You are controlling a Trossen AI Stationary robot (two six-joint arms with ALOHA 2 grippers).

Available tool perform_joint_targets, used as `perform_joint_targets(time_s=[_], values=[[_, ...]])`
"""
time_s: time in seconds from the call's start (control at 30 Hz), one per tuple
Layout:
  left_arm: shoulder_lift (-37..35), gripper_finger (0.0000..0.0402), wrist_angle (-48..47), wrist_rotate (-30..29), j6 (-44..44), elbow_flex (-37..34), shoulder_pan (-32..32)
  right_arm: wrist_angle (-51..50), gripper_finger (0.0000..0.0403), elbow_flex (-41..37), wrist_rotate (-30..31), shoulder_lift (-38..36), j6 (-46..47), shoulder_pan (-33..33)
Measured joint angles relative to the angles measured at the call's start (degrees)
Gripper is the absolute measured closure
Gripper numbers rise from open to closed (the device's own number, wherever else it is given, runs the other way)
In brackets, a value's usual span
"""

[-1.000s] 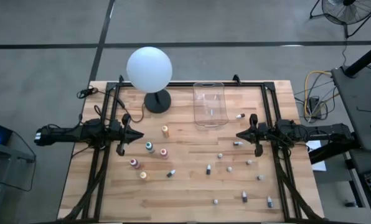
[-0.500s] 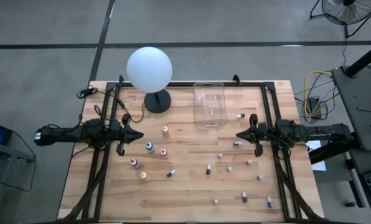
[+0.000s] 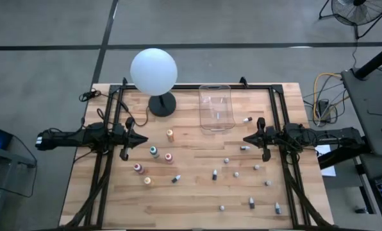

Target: Pick & Place food coloring

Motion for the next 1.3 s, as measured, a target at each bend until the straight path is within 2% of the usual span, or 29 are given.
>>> perform_joint_targets(time_s=[0.63, 0.87, 1.17, 1.3], values=[[-0.02, 0.0401, 0.00, -0.01, -0.02, -0.02, -0.02, 0.00, 0.0394, 0.00, 0.25, -0.02, -2.23, -0.02], [0.00, 0.0401, 0.00, -0.02, -0.02, -0.02, -0.02, 4.63, 0.0394, 0.23, 5.88, 0.02, 2.19, -0.02], [-0.02, 0.0401, 0.00, -0.01, -0.02, -0.02, 0.00, 4.04, 0.0394, 7.45, 4.26, 2.13, -1.95, 0.00], [0.00, 0.0401, 0.00, -0.02, 0.00, 0.00, -0.02, 3.96, 0.0394, 12.10, 4.23, 5.30, 0.34, 0.00]])
